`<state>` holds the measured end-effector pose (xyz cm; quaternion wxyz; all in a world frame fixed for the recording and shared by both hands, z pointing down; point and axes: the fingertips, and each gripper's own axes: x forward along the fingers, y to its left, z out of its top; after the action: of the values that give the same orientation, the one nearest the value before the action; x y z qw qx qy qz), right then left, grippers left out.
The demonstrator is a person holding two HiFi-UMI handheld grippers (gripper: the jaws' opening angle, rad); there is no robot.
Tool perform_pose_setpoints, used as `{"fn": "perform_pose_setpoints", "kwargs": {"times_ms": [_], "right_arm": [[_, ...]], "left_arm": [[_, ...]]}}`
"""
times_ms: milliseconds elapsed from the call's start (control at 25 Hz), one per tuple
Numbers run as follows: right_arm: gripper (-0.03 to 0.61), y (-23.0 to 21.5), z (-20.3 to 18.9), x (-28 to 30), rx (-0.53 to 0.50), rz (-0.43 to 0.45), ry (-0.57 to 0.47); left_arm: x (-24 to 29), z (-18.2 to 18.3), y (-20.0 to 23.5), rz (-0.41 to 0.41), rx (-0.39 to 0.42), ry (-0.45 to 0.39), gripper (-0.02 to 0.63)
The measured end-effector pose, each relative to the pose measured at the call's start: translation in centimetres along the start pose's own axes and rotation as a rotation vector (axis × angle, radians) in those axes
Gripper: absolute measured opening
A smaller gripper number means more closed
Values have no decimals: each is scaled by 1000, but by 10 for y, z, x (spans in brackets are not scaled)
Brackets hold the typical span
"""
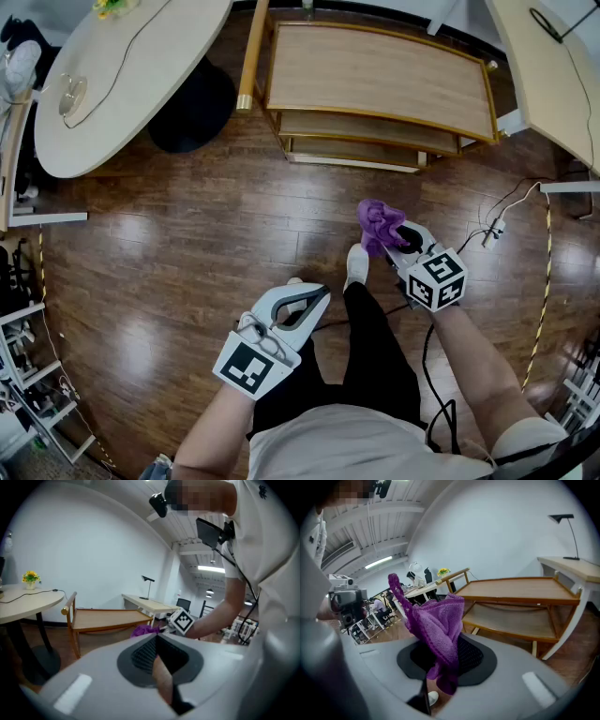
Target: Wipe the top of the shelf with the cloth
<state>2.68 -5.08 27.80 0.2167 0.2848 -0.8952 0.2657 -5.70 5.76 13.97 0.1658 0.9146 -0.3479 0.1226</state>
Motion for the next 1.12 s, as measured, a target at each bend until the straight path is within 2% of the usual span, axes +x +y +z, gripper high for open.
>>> {"fn": "perform_pose_setpoints", "kwargs": {"times_ms": [120,280,440,680,880,1120], "right_arm": [[101,-53,-17,82,5,21,17],[100,-103,-61,190,-8,39,47],[100,-134,-105,291,-8,47,61],[100,-153,-130,415,-6,85,90],[100,-154,-155,490,-12,131,104],[100,-189,-165,519,25,91,80]], "left_arm": [[48,-34,41,49,-36,-52,18],[103,-90,83,75,-29,-92,18],[137,-143,115,52,-4,-123,18],[167,-208,162,19,15,-118,18],[192,-260,186,-15,58,-96,18],[211,-285,202,-59,71,-107,18]]}}
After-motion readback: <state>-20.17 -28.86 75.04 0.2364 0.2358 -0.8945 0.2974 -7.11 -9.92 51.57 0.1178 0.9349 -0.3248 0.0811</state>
